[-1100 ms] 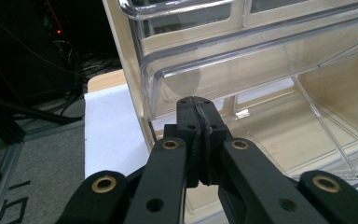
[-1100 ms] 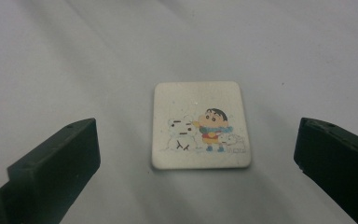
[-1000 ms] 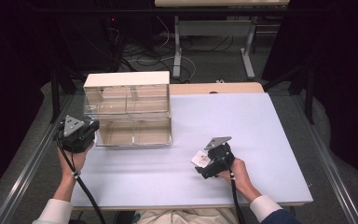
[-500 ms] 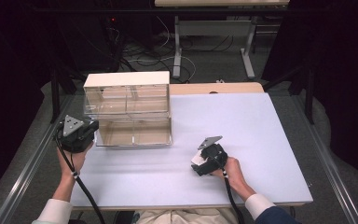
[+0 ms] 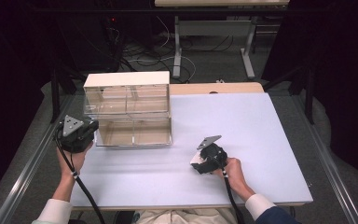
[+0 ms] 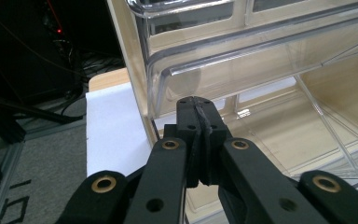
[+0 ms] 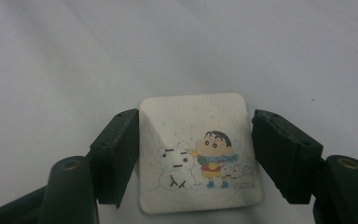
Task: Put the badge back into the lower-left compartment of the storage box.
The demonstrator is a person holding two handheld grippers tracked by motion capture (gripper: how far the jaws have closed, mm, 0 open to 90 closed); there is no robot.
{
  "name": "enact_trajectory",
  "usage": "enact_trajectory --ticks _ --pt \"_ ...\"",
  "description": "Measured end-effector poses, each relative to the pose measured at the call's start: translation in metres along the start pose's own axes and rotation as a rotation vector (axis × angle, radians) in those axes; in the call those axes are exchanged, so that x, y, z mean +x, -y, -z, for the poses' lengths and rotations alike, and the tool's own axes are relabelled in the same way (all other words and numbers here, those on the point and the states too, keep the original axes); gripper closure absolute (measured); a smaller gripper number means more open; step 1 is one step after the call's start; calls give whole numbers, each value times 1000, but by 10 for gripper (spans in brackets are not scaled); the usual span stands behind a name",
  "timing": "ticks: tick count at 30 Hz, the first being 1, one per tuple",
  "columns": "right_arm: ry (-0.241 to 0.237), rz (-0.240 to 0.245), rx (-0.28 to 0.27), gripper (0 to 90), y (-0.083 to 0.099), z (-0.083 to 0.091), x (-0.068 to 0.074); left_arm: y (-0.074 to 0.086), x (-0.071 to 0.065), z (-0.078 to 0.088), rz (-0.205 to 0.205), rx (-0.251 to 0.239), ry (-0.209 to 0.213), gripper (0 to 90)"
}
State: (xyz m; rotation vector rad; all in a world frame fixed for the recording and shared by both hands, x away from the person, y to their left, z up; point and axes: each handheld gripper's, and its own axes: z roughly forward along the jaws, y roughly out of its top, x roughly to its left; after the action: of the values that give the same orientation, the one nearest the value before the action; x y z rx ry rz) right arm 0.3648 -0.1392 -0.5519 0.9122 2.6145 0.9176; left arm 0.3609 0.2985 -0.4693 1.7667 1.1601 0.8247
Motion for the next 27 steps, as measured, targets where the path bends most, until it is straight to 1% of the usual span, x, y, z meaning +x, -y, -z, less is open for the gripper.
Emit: enact_trajectory --ticks 1,2,3,4,5,6,7,8,9,10,16,17,19,20,23,24,25,26,27 --pt "15 16 3 329 -1 1 0 0 0 0 1 -4 -1 900" --pt "15 16 3 329 -1 1 0 0 0 0 -1 -4 -3 900" --pt "33 12 13 329 -1 2 1 0 0 0 0 -4 -3 900" --pt "14 -5 6 330 -1 4 0 0 0 0 -1 -4 -3 900" --pt "16 -6 -4 330 -2 4 0 0 0 0 -1 -4 -2 900" --pt "16 -9 -3 331 -2 6 0 0 0 0 -1 -4 -2 900" --pt "13 8 -15 332 -4 8 -1 0 0 0 -3 0 -2 900" --pt "14 4 -24 332 -4 8 -1 0 0 0 -3 0 -2 900" --pt "14 4 -24 332 -4 8 -1 0 1 0 -14 -3 -9 900" --pt "11 -15 -9 332 -4 11 0 0 1 1 -21 4 -7 900" --pt "3 -26 -5 332 -6 12 0 0 1 1 -23 2 -7 900" --pt "3 -31 -13 332 -6 13 0 0 1 0 -13 -4 -7 900" --pt "6 -32 -18 332 -6 14 -1 0 0 0 -13 -1 -6 900" --pt "0 -5 -31 332 -7 17 -2 0 0 0 -9 1 -5 900" --pt "-5 -9 -39 332 -9 19 -1 0 0 0 -9 -2 -7 900" --pt "-3 -24 -51 332 -9 22 0 0 1 1 -25 1 -12 900" --pt "-3 -24 -51 332 -9 22 0 0 1 1 -27 3 -12 900" --pt "-5 -24 -48 332 -10 23 1 0 1 1 -20 2 -9 900" --pt "-5 -16 -55 333 -11 24 1 0 1 1 -23 2 -10 900"
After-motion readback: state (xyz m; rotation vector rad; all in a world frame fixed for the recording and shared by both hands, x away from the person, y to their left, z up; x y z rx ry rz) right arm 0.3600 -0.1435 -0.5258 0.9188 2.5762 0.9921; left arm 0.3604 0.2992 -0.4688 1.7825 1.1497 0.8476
